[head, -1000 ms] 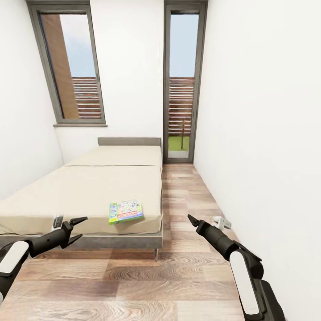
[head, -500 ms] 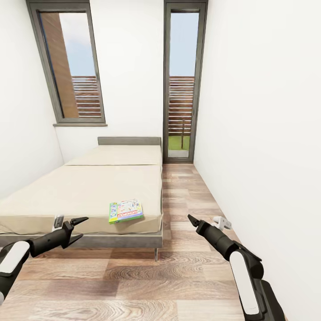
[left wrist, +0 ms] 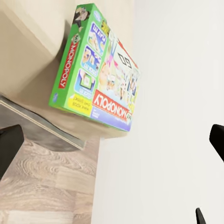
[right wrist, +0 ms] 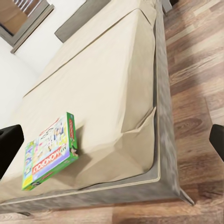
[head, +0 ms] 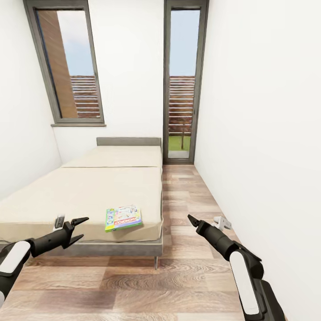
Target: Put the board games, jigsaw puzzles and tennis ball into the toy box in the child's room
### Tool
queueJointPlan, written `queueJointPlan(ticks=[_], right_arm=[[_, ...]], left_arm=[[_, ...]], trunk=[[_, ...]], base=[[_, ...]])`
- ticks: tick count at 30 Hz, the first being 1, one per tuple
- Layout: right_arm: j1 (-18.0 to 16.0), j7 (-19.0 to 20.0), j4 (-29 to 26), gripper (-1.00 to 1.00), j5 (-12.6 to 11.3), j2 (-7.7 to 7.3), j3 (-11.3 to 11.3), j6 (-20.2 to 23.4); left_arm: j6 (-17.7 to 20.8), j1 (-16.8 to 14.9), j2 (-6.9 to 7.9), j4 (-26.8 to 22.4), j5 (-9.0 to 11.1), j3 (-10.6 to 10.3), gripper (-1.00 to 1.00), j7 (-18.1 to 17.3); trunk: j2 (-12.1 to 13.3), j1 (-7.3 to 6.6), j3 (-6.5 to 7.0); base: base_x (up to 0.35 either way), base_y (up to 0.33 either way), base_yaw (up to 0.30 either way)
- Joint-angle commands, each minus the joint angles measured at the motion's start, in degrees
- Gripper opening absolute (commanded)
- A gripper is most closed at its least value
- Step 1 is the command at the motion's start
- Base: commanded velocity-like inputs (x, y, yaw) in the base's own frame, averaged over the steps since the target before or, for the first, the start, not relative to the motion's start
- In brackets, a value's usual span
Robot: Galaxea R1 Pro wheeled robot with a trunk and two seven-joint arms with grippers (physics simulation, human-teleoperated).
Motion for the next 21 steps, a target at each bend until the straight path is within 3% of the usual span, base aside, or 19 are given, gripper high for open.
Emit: queueJointPlan(ticks=[1,11,21], right_arm=[[-0.04,0.30,-0.03,1.00,0.01,0.07,-0.18,0.37],[-0.04,0.30,0.00,1.00,0.08,0.07,-0.19,0.38],[-0.04,0.25,0.25,1.00,0.08,0.07,-0.19,0.37]], left_arm=[[0.34,-0.04,-0.01,0.03,-0.21,0.16,1.00,-0.25],[0.34,-0.09,-0.08,0.02,-0.21,0.15,1.00,-0.21],[0.34,-0.07,-0.11,0.03,-0.13,0.29,1.00,-0.25]], trunk=[[-0.03,0.02,-0.06],[-0.03,0.02,-0.06],[-0.04,0.04,-0.28]], base=[[0.273,0.000,0.000],[0.256,-0.025,0.000],[0.051,-0.003,0.000]])
